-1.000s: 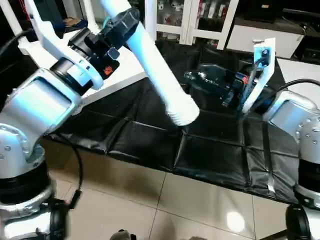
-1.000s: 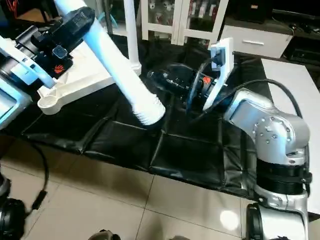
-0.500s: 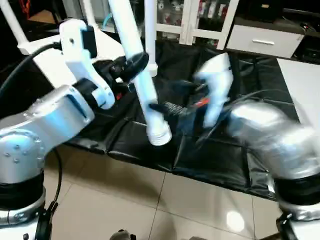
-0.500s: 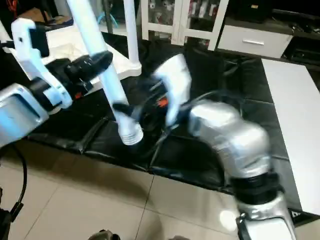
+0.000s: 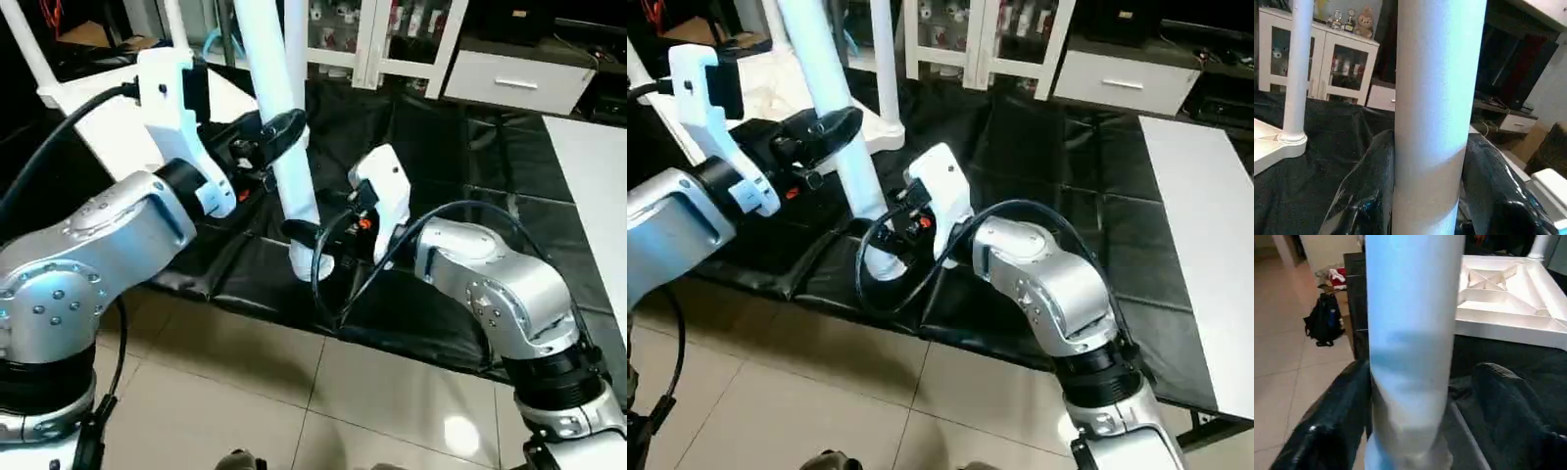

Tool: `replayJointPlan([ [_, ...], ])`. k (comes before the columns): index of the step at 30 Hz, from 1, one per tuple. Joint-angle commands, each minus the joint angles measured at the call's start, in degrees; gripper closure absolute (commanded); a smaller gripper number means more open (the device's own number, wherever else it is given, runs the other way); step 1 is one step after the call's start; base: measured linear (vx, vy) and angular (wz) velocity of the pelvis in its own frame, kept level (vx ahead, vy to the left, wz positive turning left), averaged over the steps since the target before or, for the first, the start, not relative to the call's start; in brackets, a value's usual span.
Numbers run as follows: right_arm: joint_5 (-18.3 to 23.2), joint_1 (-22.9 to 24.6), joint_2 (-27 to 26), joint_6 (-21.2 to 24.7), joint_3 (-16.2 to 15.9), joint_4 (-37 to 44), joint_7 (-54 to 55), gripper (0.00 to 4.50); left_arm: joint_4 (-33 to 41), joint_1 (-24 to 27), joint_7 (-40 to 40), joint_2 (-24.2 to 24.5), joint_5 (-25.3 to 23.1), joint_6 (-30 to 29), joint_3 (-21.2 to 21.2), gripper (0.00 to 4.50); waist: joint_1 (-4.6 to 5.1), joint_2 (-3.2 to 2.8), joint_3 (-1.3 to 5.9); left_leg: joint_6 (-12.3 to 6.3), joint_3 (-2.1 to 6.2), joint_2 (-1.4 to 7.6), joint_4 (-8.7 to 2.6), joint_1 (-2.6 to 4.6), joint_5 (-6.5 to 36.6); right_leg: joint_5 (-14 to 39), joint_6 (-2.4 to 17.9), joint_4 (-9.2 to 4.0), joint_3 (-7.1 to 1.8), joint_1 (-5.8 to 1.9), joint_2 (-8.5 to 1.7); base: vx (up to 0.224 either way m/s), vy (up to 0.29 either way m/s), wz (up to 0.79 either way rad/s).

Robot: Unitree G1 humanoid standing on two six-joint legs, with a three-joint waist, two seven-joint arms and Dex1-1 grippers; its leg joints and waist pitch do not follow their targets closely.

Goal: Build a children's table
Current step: Pick table leg

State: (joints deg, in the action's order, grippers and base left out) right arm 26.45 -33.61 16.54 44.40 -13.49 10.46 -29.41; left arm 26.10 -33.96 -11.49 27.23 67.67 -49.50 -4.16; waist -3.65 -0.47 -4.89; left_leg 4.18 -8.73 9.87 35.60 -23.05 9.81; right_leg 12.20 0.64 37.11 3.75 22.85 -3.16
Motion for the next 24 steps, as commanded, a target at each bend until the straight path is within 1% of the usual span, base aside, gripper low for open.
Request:
replayJointPlan([
  [1,0.37,0.40,0.40,-0.12,0.48,-0.01,-1.33,1.53,0.94,-0.34,0.64,-0.64,0.65,0.94,-1.07,2.75,-0.19,-0.74,4.87,3.84,0.55,2.28,-3.81,1.09,7.11,2.66,9.00,-3.77,-3.26,-3.46,-3.75,0.000,0.000,0.00],
  [4,0.27,0.49,0.41,-0.12,0.27,-0.07,-1.66,1.74,0.79,-0.62,0.85,-0.67,0.66,0.89,-1.20,2.75,-0.20,-0.70,4.83,3.73,0.58,2.27,-3.82,1.11,7.60,3.36,8.90,-3.83,-3.22,-3.42,-3.75,0.000,0.000,0.00],
  [5,0.29,0.53,0.43,-0.09,0.14,-0.09,-1.91,1.85,0.74,-0.70,1.12,-0.69,0.59,0.82,-1.28,2.75,-0.22,-0.88,4.83,3.76,0.60,2.23,-3.79,1.09,7.66,3.52,8.88,-3.82,-3.23,-3.43,-3.78,0.000,0.000,0.00],
  [6,0.29,0.53,0.43,-0.09,0.14,-0.09,-1.91,1.96,0.74,-0.70,1.12,-0.69,0.59,0.82,-1.28,2.75,-0.21,-0.78,4.82,3.74,0.57,2.23,-3.78,1.09,7.82,3.96,8.77,-3.92,-3.24,-3.40,-3.77,0.000,0.000,0.00],
  [9,0.20,0.88,0.72,-0.11,-0.06,0.07,-2.81,2.26,0.84,-0.93,2.08,-0.97,0.08,0.53,-1.42,2.75,-0.25,-0.83,4.86,3.71,0.59,2.26,-3.79,1.12,8.27,4.97,8.64,-4.03,-3.21,-3.35,-3.78,0.000,0.000,0.00],
  [10,0.18,0.93,0.75,-0.10,-0.03,0.09,-2.90,2.26,0.85,-0.94,2.15,-1.00,0.00,0.50,-1.43,2.75,-0.25,-0.84,4.84,3.80,0.62,2.27,-3.82,1.12,8.52,5.44,8.60,-4.01,-3.19,-3.33,-3.77,0.000,0.000,0.00],
  [11,0.13,0.94,0.77,-0.14,-0.01,0.07,-2.97,2.47,0.85,-0.91,2.26,-0.98,-0.07,0.46,-1.40,2.75,-0.24,-0.81,4.83,3.82,0.61,2.26,-3.80,1.13,8.83,6.04,8.49,-4.10,-3.20,-3.30,-3.78,0.000,0.000,0.00],
  [12,0.07,0.95,0.80,-0.18,0.02,0.04,-3.05,2.51,0.86,-0.87,2.37,-0.94,-0.15,0.41,-1.36,2.75,-0.24,-0.94,4.81,3.85,0.63,2.26,-3.80,1.15,9.03,6.36,8.44,-4.11,-3.20,-3.24,-3.79,0.000,0.000,0.00],
  [15,-0.09,1.04,1.07,-0.46,0.35,-0.07,-3.57,2.60,0.86,-0.75,2.63,-0.87,-0.41,0.38,-1.31,2.75,-0.23,-0.83,4.82,3.72,0.62,2.26,-3.79,1.18,9.26,6.80,8.31,-4.17,-3.17,-3.19,-3.74,0.000,0.000,0.00],
  [18,0.06,1.11,1.20,-0.44,0.62,-0.02,-3.84,2.62,0.84,-0.73,2.66,-0.77,-0.50,0.41,-1.33,2.75,-0.23,-0.87,4.82,3.72,0.64,2.25,-3.81,1.13,9.55,7.38,8.28,-4.21,-3.15,-3.18,-3.76,0.000,0.000,0.00],
  [19,0.28,1.09,1.28,-0.59,0.77,0.01,-4.22,2.64,0.76,-0.70,2.74,-0.69,-0.56,0.43,-1.38,2.75,-0.22,-0.85,4.82,3.74,0.65,2.25,-3.81,1.14,9.67,7.68,8.22,-4.23,-3.15,-3.15,-3.77,0.000,0.000,0.00],
  [20,0.43,1.08,1.32,-0.69,0.88,0.03,-4.49,2.64,0.71,-0.67,2.80,-0.64,-0.62,0.43,-1.41,2.75,-0.25,-0.99,4.84,3.75,0.67,2.25,-3.79,1.18,9.84,7.91,8.20,-4.23,-3.14,-3.12,-3.76,0.000,0.000,0.00],
  [21,1.44,1.03,1.55,-1.20,1.52,0.33,-6.33,2.64,0.59,-0.52,3.17,-0.43,-1.05,0.30,-1.47,2.75,-0.24,-0.98,4.83,3.73,0.66,2.26,-3.79,1.21,10.14,8.22,8.11,-4.32,-3.15,-3.10,-3.76,0.000,0.000,0.00],
  [24,2.27,0.98,1.70,-1.51,1.90,0.68,-7.68,2.64,0.66,-0.42,3.60,-0.09,-1.78,0.22,-1.25,2.75,-0.31,-0.92,4.88,3.50,0.68,2.28,-3.75,1.16,9.87,7.84,8.13,-4.27,-3.15,-3.14,-3.76,0.000,0.000,0.00],
])
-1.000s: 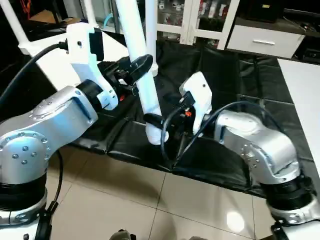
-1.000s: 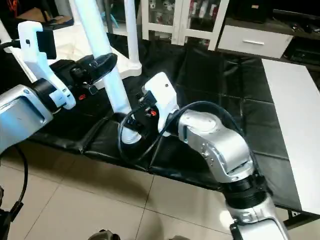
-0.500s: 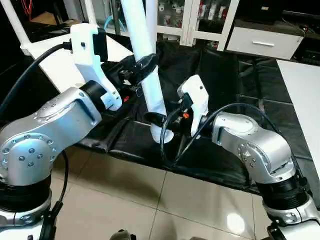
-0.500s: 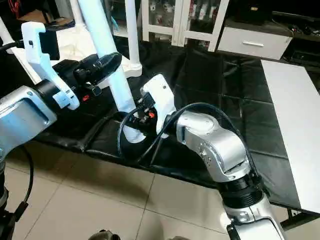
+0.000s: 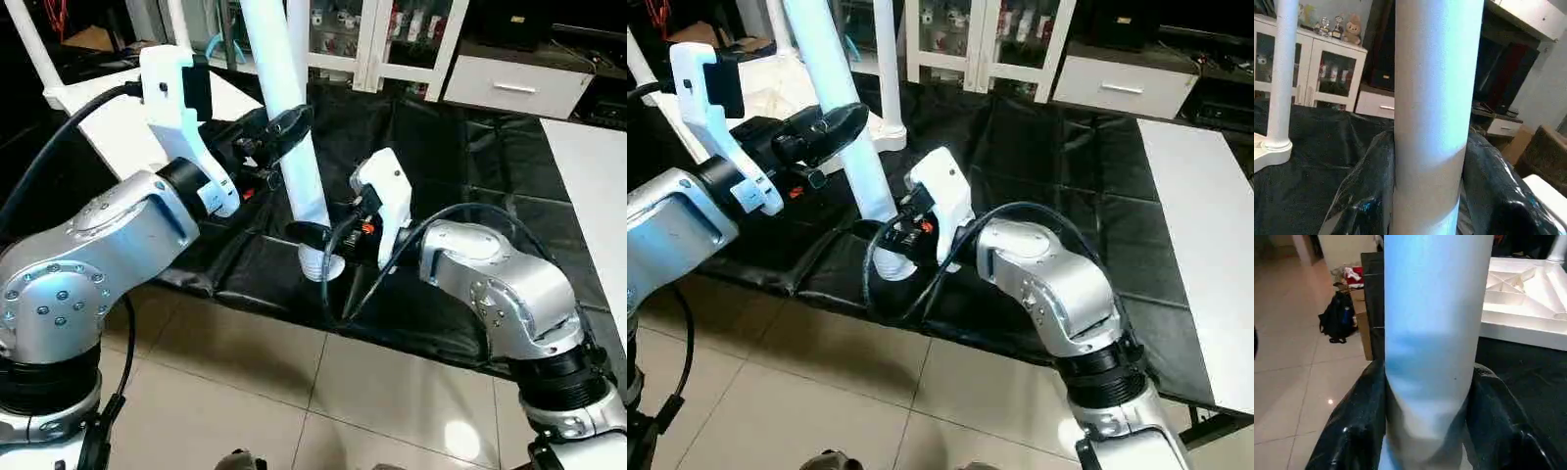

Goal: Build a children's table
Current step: Pick table leg

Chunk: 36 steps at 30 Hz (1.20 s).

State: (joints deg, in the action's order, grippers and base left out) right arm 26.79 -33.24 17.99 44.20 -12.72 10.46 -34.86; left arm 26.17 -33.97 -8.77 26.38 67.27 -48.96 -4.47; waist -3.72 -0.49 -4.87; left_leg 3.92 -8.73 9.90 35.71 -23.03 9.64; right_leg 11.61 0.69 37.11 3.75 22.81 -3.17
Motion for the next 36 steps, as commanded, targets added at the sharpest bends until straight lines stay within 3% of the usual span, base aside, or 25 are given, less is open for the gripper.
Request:
replayJointPlan([
  [1,2.35,0.58,0.41,-1.60,1.20,0.89,-3.15,2.64,0.61,-0.40,1.46,0.96,-1.74,-0.29,-0.72,2.75,-0.23,-0.87,4.88,3.72,0.69,2.25,-3.86,1.09,9.90,8.27,8.13,-4.24,-3.13,-3.16,-3.77,0.000,0.000,0.00],
  [2,2.35,0.58,0.41,-1.60,1.20,0.89,-3.15,2.64,0.61,-0.40,1.46,0.96,-1.74,-0.29,-0.72,2.75,-0.24,-0.90,4.89,3.65,0.69,2.23,-3.83,1.08,9.72,8.08,8.20,-4.24,-3.11,-3.16,-3.78,0.000,0.000,0.00],
  [3,2.77,0.57,0.53,-1.73,1.32,1.07,-3.83,2.64,0.63,-0.28,1.89,0.88,-1.39,-0.21,-0.83,2.19,-0.24,-0.88,4.90,3.61,0.68,2.23,-3.81,1.06,9.53,7.89,8.26,-4.22,-3.12,-3.15,-3.77,0.000,0.000,0.00],
  [6,5.50,0.66,1.35,-1.94,2.48,1.91,-7.72,2.64,1.05,0.55,4.55,0.64,3.36,-0.44,-2.32,1.95,-0.37,-0.97,4.99,2.95,0.69,2.23,-3.66,1.01,9.24,6.67,9.06,-4.11,-3.10,-3.28,-3.82,0.000,0.000,0.00],
  [7,8.77,1.05,2.20,-1.26,3.76,3.03,-11.40,2.64,1.48,1.33,6.70,0.78,7.15,-0.78,-3.45,1.95,-0.34,-0.97,4.97,2.82,0.67,2.24,-3.73,0.98,9.21,6.48,9.19,-4.14,-3.04,-3.25,-3.71,0.000,0.000,0.00],
  [9,10.84,1.27,2.73,-0.64,4.53,3.62,-13.64,2.64,1.59,1.76,8.02,0.98,9.13,-1.10,-3.94,1.63,-0.50,-1.07,4.97,2.22,0.67,2.27,-3.68,1.07,9.69,6.15,10.15,-4.05,-2.99,-3.26,-3.70,0.000,0.000,0.00],
  [10,15.51,2.23,5.21,1.84,5.47,5.06,-19.92,2.64,2.19,2.95,11.87,1.41,12.34,-1.57,-4.48,1.58,-0.55,-1.01,5.00,1.90,0.65,2.22,-3.61,1.09,9.50,5.76,10.48,-4.04,-2.97,-3.28,-3.65,0.000,0.000,0.00],
  [15,16.95,3.74,11.14,2.87,3.04,6.80,-29.73,2.64,2.25,4.59,16.29,0.68,16.61,-2.01,-4.66,1.18,-1.63,-0.92,4.75,1.24,0.48,2.44,-3.68,1.35,11.52,9.97,10.00,-4.51,-3.10,-3.03,-3.79,0.000,0.000,0.00],
  [22,18.11,3.57,14.64,2.61,1.81,6.56,-35.04,2.64,1.23,5.85,18.82,2.05,18.82,-2.91,-4.52,1.16,-1.65,-0.88,4.44,1.75,0.73,2.38,-3.80,1.49,14.62,19.86,7.09,-5.47,-2.97,-2.69,-3.91,0.000,0.000,0.00],
  [26,17.32,2.77,14.97,2.00,1.89,5.23,-36.56,2.64,0.97,6.63,18.81,2.44,22.85,-2.11,-6.26,1.50,-1.65,-0.90,4.51,1.90,0.80,2.39,-3.77,1.46,14.73,20.58,6.96,-5.47,-2.89,-2.57,-3.89,0.000,0.000,0.00],
  [36,15.65,2.10,14.90,0.70,1.21,3.50,-37.52,2.64,1.02,7.09,17.70,3.49,24.72,-1.43,-5.78,2.30,-1.64,-1.05,4.41,1.99,0.84,2.51,-3.89,1.67,15.34,20.35,6.90,-5.24,-2.77,-2.48,-3.88,0.000,0.000,0.00],
])
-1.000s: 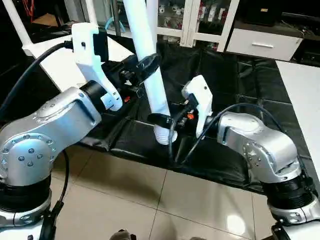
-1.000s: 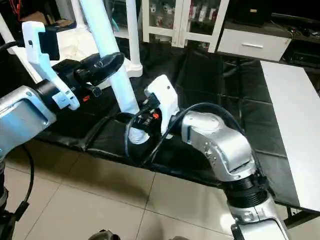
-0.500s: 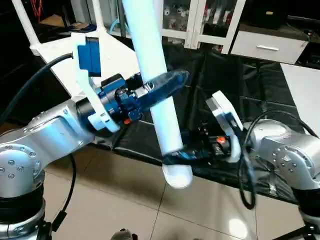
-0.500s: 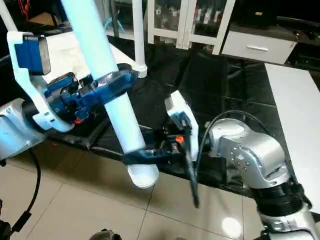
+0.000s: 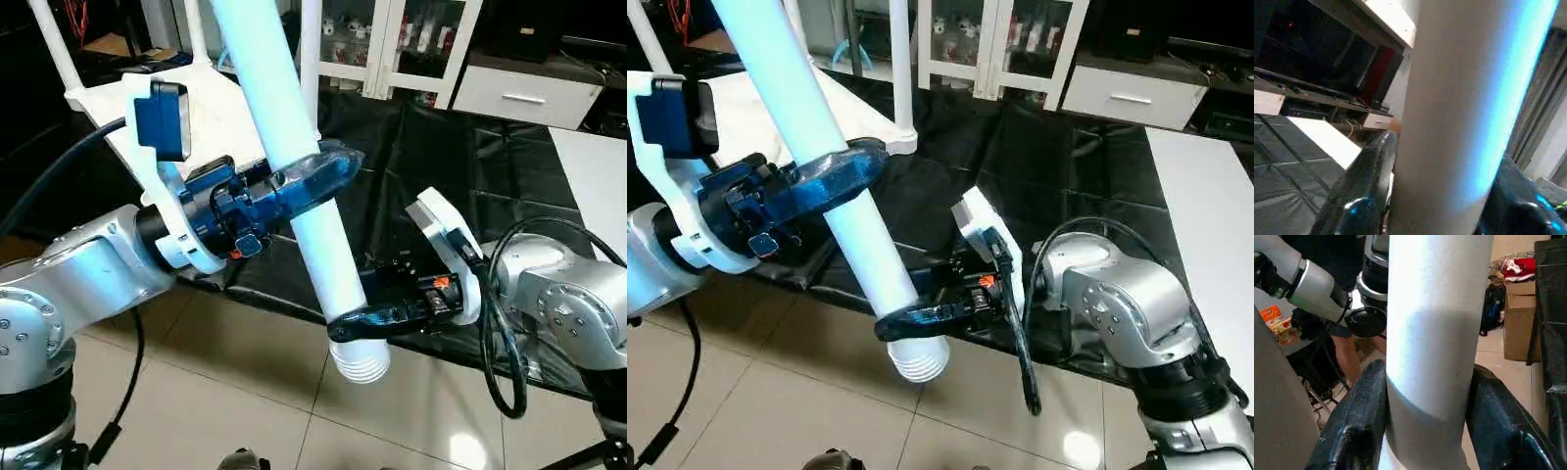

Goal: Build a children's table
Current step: Pick table leg

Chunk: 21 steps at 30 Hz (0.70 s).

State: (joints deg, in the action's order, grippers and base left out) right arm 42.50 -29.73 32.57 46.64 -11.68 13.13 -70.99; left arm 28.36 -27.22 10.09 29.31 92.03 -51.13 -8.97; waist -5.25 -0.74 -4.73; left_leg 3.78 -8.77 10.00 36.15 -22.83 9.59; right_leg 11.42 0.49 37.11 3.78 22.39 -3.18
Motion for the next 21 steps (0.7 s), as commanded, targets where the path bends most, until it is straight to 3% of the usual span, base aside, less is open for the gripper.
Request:
replayJointPlan([
  [1,-0.21,-1.55,0.02,-1.81,0.17,0.68,-1.17,2.64,-1.18,0.41,-1.91,0.49,0.22,1.03,-1.34,2.30,-0.10,-0.80,4.29,2.15,0.90,2.43,-4.33,1.46,15.25,20.50,7.06,-5.25,-2.83,-2.10,-3.95,0.000,0.000,0.00],
  [4,-0.60,-1.61,-0.45,-2.13,0.06,0.41,-0.72,2.64,-1.39,0.63,-2.99,0.49,0.00,1.44,-1.41,2.58,-0.10,-0.63,4.26,2.12,0.87,2.41,-4.35,1.37,14.76,19.84,7.17,-5.18,-2.83,-2.16,-3.92,0.000,0.000,0.00],
  [15,-2.26,-2.33,-1.66,-3.57,-0.27,-0.99,-0.18,2.64,-1.77,0.86,-4.50,0.32,0.37,2.62,-1.32,2.66,-0.08,-0.51,4.30,2.14,0.80,2.43,-4.29,1.41,14.30,20.02,7.05,-5.17,-2.85,-2.15,-3.96,0.000,0.000,0.00],
  [20,-4.00,-2.42,-2.38,-5.48,-0.28,-1.32,1.07,2.64,-1.67,1.28,-5.60,0.77,-0.40,2.71,-1.45,2.66,-0.05,-0.76,4.29,2.44,0.81,2.44,-4.32,1.40,14.72,20.37,6.79,-5.23,-2.85,-2.07,-4.02,0.000,0.000,0.00],
  [21,-4.34,-2.46,-2.42,-5.87,-0.32,-1.43,1.30,2.08,-1.63,1.36,-5.90,1.05,-0.85,2.72,-1.43,2.66,-0.06,-0.73,4.32,2.44,0.85,2.44,-4.33,1.44,14.81,20.53,6.70,-5.20,-2.82,-2.10,-4.00,0.000,0.000,0.00],
])
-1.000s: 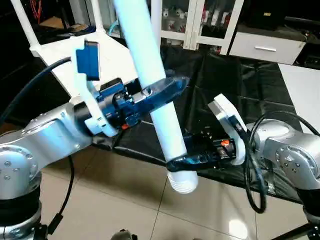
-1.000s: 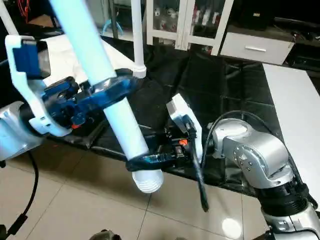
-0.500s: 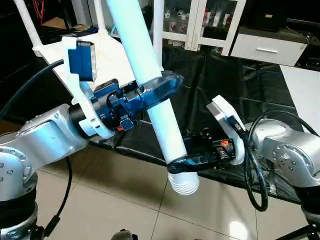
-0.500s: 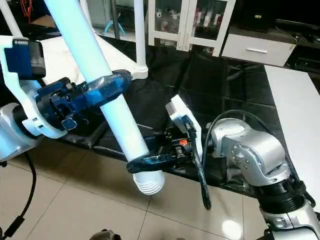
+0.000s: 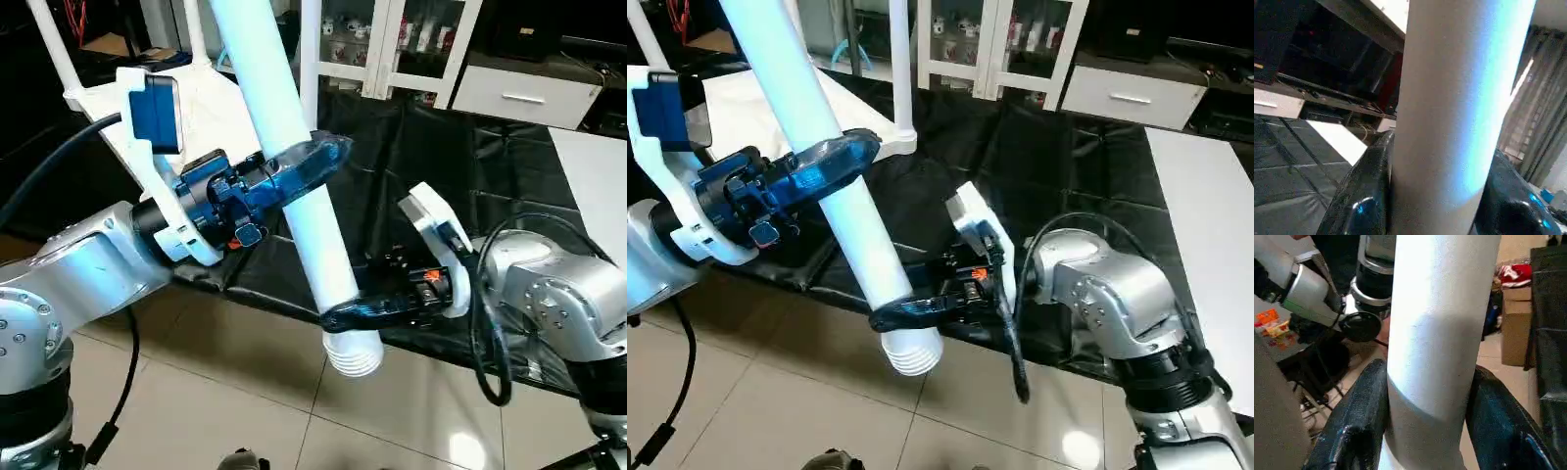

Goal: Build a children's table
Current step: Pick table leg

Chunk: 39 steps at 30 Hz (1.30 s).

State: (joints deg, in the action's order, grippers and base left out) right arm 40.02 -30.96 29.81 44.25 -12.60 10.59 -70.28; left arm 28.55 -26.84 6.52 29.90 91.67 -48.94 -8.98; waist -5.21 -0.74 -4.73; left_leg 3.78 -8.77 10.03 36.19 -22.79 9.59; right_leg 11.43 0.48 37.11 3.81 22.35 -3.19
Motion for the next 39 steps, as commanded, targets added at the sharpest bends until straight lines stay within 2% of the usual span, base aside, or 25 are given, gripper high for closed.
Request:
replayJointPlan([
  [1,-3.02,-1.54,-0.72,-4.60,1.17,0.26,2.94,1.94,-1.62,1.11,-3.41,0.95,-1.67,0.59,-1.40,2.66,-0.05,-0.84,4.27,2.56,0.91,2.47,-4.43,1.42,14.85,20.43,6.72,-5.13,-2.86,-1.96,-3.97,0.000,0.000,0.00],
  [2,-3.69,-1.91,-1.99,-5.50,2.16,-0.55,5.42,1.94,-1.37,0.95,-5.00,1.13,-3.81,0.94,-1.27,2.66,-0.03,-0.89,4.29,2.73,0.92,2.55,-4.45,1.39,15.03,20.37,6.75,-5.12,-2.85,-1.89,-4.01,0.000,0.000,0.00],
  [3,-4.55,-2.46,-3.52,-6.67,3.41,-1.49,8.51,1.88,-1.16,0.55,-6.65,1.46,-6.26,0.91,-0.77,2.66,0.32,-0.66,4.17,3.29,0.82,2.25,-4.44,1.37,15.80,22.49,5.66,-5.26,-2.75,-1.84,-3.94,0.000,0.000,0.00],
  [4,-4.55,-2.46,-3.52,-6.67,3.41,-1.49,8.51,1.88,-1.16,0.55,-6.65,1.46,-6.26,0.91,-0.77,2.66,0.32,-0.66,4.17,3.29,0.82,2.25,-4.44,1.37,15.80,22.49,5.66,-5.26,-2.75,-1.84,-3.94,0.000,0.000,0.00],
  [5,-6.96,-3.67,-6.27,-8.65,5.61,-3.49,15.23,1.59,-0.20,-0.57,-8.63,1.97,-12.08,0.80,1.06,2.69,0.29,-0.46,4.23,3.37,0.83,2.27,-4.42,1.54,16.00,23.68,5.05,-5.43,-2.79,-1.90,-3.97,0.000,0.000,0.00],
  [6,-7.24,-3.78,-6.48,-8.86,5.78,-3.66,15.82,1.52,-0.09,-0.71,-8.87,1.98,-12.74,0.81,1.28,2.71,0.45,-0.87,4.09,3.83,0.93,2.48,-4.59,1.69,16.40,24.14,5.00,-5.36,-2.83,-1.35,-3.91,0.000,0.000,0.00],
  [7,-9.13,-3.93,-7.15,-10.72,6.30,-4.05,18.10,1.50,0.17,-1.70,-11.38,1.73,-15.97,0.76,2.61,2.73,0.53,-0.60,4.16,4.24,0.99,2.47,-4.67,1.58,17.04,24.81,4.49,-5.46,-2.72,-1.73,-4.02,0.000,0.000,0.00],
  [9,-10.54,-3.71,-8.84,-11.53,7.79,-4.14,22.72,1.33,0.43,-3.54,-15.59,1.29,-21.79,0.86,5.40,2.73,0.30,-0.84,4.08,4.48,0.89,2.45,-4.53,2.32,18.67,24.35,4.48,-5.71,-2.98,-0.95,-3.86,0.000,0.000,0.00],
  [10,-12.04,-3.46,-9.61,-12.79,8.06,-4.09,25.15,1.09,0.46,-4.51,-17.41,0.99,-25.03,1.19,6.85,2.73,0.47,-0.87,3.98,4.57,0.99,2.52,-4.80,2.08,19.29,23.94,4.52,-5.77,-2.98,-1.13,-3.79,0.000,0.000,0.00],
  [11,-12.20,-3.05,-11.52,-13.24,9.27,-4.14,28.43,1.09,0.42,-5.46,-18.90,-0.27,-27.53,2.24,8.03,2.73,0.47,-0.88,4.05,4.70,1.07,2.48,-4.78,2.01,19.13,23.36,4.53,-5.58,-2.93,-1.27,-3.85,0.000,0.000,0.00],
  [13,-12.18,-2.43,-13.83,-13.92,10.80,-4.04,32.11,1.03,0.19,-6.36,-20.83,-2.40,-29.37,3.69,8.81,2.73,0.55,-0.77,4.22,4.54,1.14,2.31,-4.85,1.63,18.28,21.74,4.90,-5.54,-2.84,-1.73,-4.04,0.000,0.000,0.00],
  [15,-11.84,-2.30,-15.09,-13.72,11.78,-4.08,34.23,0.66,-0.62,-6.99,-21.82,-4.41,-28.94,4.25,7.92,2.73,0.73,-0.88,4.19,4.49,1.05,2.23,-4.85,1.35,17.54,19.90,5.44,-5.42,-2.91,-1.82,-3.96,0.000,0.000,0.00],
  [18,-11.68,-2.35,-15.30,-12.91,12.67,-4.45,35.66,0.57,-1.33,-7.49,-22.16,-5.66,-27.16,4.05,6.27,2.73,0.67,-1.14,4.31,4.14,0.94,2.00,-4.61,1.36,16.26,16.92,6.36,-5.22,-2.93,-1.93,-3.81,0.000,0.000,0.00],
  [20,-11.41,-2.47,-14.99,-12.29,12.90,-4.58,35.44,0.26,-1.68,-7.70,-22.17,-6.07,-26.00,3.92,5.42,2.73,0.65,-1.08,4.34,3.82,0.86,1.89,-4.56,1.21,15.26,15.59,6.68,-5.13,-2.93,-2.09,-3.71,0.000,0.000,0.00],
  [21,-10.45,-2.56,-14.15,-10.20,13.05,-4.49,34.40,0.22,-2.73,-8.03,-23.68,-7.18,-23.52,3.48,3.83,2.73,0.62,-1.46,4.32,3.73,0.88,1.88,-4.53,1.23,15.04,14.82,6.96,-5.05,-2.89,-2.10,-3.63,0.000,0.000,0.00],
  [22,-9.38,-2.64,-13.40,-8.15,12.99,-4.42,33.56,0.15,-3.64,-8.33,-25.23,-7.84,-22.28,3.19,2.92,2.73,0.72,-1.33,4.08,3.66,0.82,1.80,-4.55,1.21,15.13,14.72,7.13,-5.17,-2.86,-2.10,-3.51,0.000,0.000,0.00],
  [24,-8.61,-2.18,-10.51,-5.17,11.81,-3.79,30.79,0.07,-4.98,-9.02,-26.99,-8.62,-21.42,3.07,1.63,2.73,0.48,-1.28,4.22,3.15,0.87,1.78,-4.47,1.30,15.16,14.41,7.24,-5.16,-2.90,-2.32,-3.44,0.000,0.000,0.00],
  [25,-8.61,-2.18,-10.51,-5.17,11.81,-3.79,30.79,0.02,-4.98,-9.02,-26.99,-8.62,-21.42,3.07,1.63,2.73,0.42,-1.26,4.18,2.99,0.88,1.83,-4.48,1.24,14.83,14.63,6.92,-5.23,-2.88,-2.36,-3.48,0.000,0.000,0.00],
  [26,-7.71,-1.81,-8.84,-3.16,11.55,-3.30,29.51,0.00,-5.35,-9.30,-28.20,-9.21,-18.98,3.15,0.59,2.73,0.41,-1.25,4.16,2.91,0.85,1.87,-4.52,1.25,14.86,14.95,6.80,-5.29,-2.89,-2.28,-3.52,0.000,0.000,0.00],
  [27,-7.71,-1.81,-8.84,-3.16,11.55,-3.30,29.51,0.00,-5.35,-9.30,-28.20,-9.21,-18.98,3.15,0.59,2.73,0.42,-1.11,3.74,2.76,0.86,1.80,-4.59,1.16,15.10,15.73,6.79,-5.42,-2.87,-2.28,-3.48,0.000,0.000,0.00],
  [30,-4.50,-1.92,-5.70,-0.11,13.31,-2.42,26.66,0.00,-5.99,-10.03,-31.85,-10.75,-12.11,4.87,-2.40,2.73,0.27,-1.08,3.50,2.63,0.89,1.83,-4.57,1.33,15.67,17.30,6.82,-5.55,-2.93,-2.11,-3.57,0.000,0.000,0.00],
  [36,-1.03,-3.36,-5.45,3.37,16.04,-2.45,26.59,0.00,-5.90,-10.23,-33.64,-11.00,-7.43,4.23,-3.96,2.73,0.46,-0.79,3.07,2.40,0.88,1.73,-4.67,1.26,16.40,22.31,4.66,-6.14,-2.78,-1.77,-3.53,0.000,0.000,0.00],
  [39,0.19,-3.33,-5.24,4.60,16.23,-1.90,26.18,0.00,-5.77,-9.86,-33.96,-10.58,-6.70,3.47,-4.04,2.73,0.52,-0.92,2.87,2.52,0.97,1.78,-4.78,1.35,16.94,24.34,3.48,-6.45,-2.75,-1.51,-3.55,0.000,0.000,0.00],
])
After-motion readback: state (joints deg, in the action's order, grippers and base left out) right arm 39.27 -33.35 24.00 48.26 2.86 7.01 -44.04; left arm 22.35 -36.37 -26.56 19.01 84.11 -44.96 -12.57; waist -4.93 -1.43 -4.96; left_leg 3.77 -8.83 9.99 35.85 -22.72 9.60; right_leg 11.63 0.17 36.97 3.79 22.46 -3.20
